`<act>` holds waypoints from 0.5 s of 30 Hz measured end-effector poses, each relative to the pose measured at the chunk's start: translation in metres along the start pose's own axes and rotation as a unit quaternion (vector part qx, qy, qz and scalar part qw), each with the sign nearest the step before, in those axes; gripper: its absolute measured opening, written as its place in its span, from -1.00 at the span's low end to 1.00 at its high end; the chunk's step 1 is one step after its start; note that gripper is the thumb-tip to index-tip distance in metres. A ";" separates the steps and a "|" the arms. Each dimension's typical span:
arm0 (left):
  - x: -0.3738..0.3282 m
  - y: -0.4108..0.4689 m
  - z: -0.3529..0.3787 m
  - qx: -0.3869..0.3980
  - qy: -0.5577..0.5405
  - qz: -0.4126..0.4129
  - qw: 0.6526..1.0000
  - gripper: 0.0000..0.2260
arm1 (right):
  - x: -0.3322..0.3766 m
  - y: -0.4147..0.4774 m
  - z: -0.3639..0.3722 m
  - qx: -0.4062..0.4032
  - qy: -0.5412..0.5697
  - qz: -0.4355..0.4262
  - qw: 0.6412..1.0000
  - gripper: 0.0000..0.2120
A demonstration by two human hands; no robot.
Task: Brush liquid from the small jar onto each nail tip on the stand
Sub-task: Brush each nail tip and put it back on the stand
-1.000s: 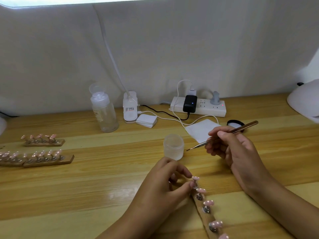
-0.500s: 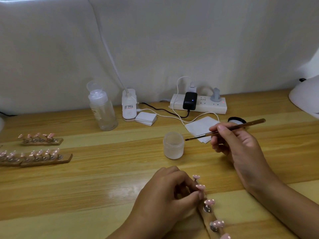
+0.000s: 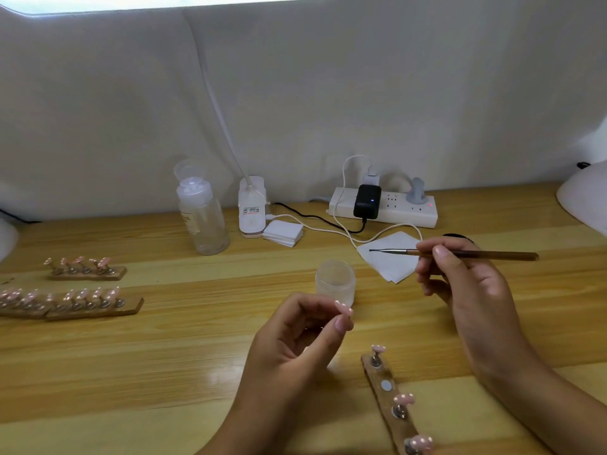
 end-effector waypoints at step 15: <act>0.010 0.016 -0.012 -0.011 -0.213 -0.102 0.972 -0.90 | 0.010 -0.010 0.014 0.065 -0.141 -0.091 0.984 -0.82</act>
Point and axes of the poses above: each hand's wrist, its own y-axis towards the middle knuckle, its own z-axis out of the palm, x = y × z, the point moved 1 cm from there along y, towards the middle knuckle, and after that the axes turned 13 degrees about x, right-handed, at the moved point
